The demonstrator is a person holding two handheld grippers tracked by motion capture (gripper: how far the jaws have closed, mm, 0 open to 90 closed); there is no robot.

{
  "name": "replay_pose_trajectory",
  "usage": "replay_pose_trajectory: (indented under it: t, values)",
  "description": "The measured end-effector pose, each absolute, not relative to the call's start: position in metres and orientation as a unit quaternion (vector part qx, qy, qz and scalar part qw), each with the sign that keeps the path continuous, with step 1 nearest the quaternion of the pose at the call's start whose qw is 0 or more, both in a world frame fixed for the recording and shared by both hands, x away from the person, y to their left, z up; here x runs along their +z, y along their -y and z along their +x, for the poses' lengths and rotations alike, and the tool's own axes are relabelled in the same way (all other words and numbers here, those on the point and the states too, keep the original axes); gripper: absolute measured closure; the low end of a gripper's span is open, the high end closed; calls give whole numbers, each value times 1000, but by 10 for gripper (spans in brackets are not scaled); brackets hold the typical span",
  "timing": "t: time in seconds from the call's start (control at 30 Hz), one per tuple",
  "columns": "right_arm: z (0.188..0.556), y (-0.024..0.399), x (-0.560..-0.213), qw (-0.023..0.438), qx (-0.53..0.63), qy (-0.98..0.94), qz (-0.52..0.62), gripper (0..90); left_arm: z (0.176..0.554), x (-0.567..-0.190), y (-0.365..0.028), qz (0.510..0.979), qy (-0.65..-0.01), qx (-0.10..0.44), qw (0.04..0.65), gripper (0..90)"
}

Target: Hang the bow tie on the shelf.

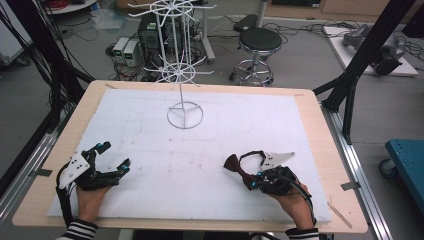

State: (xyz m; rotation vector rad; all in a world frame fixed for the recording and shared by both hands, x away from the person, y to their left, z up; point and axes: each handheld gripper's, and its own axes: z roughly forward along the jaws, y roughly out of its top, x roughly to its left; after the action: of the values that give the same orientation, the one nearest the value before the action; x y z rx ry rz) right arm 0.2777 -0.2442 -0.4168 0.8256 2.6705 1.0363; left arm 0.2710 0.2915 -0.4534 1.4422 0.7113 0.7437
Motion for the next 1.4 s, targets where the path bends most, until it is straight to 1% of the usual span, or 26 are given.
replay_pose_trajectory:
  t: [0.23,0.43,0.8,1.07,1.2,1.4]
  values:
    - [278,246,-413,85,383,-881,265,809,272,-453,-292,631,-313,318,634,74]
    - [279,246,-408,94,425,-865,248,809,276,-449,-292,644,-304,301,634,70]
    - [283,243,-393,103,470,-849,219,808,293,-414,-278,696,-259,240,625,68]
    - [284,240,-386,121,505,-835,183,807,301,-394,-265,723,-232,207,617,68]
    - [284,240,-383,112,524,-826,174,808,308,-386,-259,736,-223,179,613,68]
    - [286,234,-370,106,552,-814,148,807,314,-369,-243,752,-196,157,609,68]
